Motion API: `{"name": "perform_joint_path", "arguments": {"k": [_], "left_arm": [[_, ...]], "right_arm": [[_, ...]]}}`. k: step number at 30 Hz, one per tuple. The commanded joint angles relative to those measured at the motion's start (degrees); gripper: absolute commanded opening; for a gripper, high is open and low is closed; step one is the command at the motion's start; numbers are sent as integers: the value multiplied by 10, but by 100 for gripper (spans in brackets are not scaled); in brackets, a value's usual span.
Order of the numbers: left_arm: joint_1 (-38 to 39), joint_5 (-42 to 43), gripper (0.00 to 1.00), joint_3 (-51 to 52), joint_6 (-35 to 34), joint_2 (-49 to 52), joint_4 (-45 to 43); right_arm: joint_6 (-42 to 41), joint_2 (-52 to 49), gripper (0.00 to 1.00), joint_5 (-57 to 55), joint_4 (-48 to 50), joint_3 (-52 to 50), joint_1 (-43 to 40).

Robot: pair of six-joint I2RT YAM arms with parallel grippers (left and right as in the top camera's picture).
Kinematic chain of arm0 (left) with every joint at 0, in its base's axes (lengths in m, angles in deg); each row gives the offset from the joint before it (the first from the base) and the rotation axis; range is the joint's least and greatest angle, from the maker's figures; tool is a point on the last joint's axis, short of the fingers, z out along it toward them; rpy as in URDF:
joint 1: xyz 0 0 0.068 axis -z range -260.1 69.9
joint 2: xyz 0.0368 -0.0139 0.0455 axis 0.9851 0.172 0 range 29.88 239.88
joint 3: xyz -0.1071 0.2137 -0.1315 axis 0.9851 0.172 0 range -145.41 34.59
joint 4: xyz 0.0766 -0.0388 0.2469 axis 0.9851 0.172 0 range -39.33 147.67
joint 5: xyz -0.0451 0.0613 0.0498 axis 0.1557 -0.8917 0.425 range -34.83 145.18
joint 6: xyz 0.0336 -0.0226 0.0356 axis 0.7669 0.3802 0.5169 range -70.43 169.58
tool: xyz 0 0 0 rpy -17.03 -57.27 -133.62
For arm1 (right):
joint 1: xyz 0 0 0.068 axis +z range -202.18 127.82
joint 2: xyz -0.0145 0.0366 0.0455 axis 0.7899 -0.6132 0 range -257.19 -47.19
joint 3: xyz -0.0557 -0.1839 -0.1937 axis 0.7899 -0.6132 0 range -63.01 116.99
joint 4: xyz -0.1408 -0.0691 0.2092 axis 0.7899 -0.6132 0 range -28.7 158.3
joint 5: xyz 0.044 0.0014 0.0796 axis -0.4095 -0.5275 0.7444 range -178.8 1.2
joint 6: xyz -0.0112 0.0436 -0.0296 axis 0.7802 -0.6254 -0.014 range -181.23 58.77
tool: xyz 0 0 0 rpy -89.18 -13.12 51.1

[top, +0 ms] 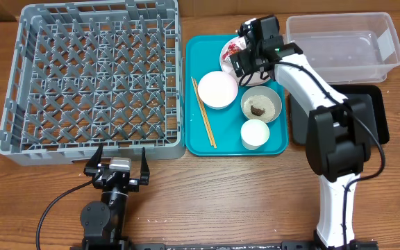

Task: Sort waste into correct bins and load items into the dishwasher
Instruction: 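Grasp the red wrapper and tissue on the plate with the right gripper, then carry the wrapper and tissue into the clear bin and release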

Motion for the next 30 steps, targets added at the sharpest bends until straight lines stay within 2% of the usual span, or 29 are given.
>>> {"name": "perform_joint_path", "arguments": {"k": [1, 4, 6, 8, 10, 12, 13, 14, 17, 24, 30], "left_arm": [[-4, 0, 100, 2, -8, -4, 0], [-4, 0, 100, 2, -8, -4, 0], [-4, 0, 100, 2, -8, -4, 0], [-4, 0, 100, 2, -8, -4, 0], [-4, 0, 100, 2, -8, -4, 0], [-4, 0, 100, 2, -8, -4, 0], [-4, 0, 100, 2, -8, -4, 0], [-4, 0, 100, 2, -8, -4, 0], [-4, 0, 100, 2, -8, -4, 0], [-4, 0, 100, 2, -8, -4, 0], [-4, 0, 100, 2, -8, -4, 0]], "right_arm": [[-12, -28, 100, -5, 5, 14, -8], [-14, -41, 97, -1, 5, 14, -11], [-16, -47, 83, 8, 4, 14, -11], [-16, -52, 74, 14, 3, 13, -11], [-16, -63, 54, 14, -1, 13, -11], [-35, -66, 18, 13, -7, 14, -11], [-52, -63, 10, 5, -8, 17, -11], [-62, -60, 6, -4, -10, 22, -11], [-70, -38, 4, -5, -48, 57, -10], [-112, 80, 4, -9, -211, 205, -16], [-217, 139, 4, -78, -261, 209, -99]]}}
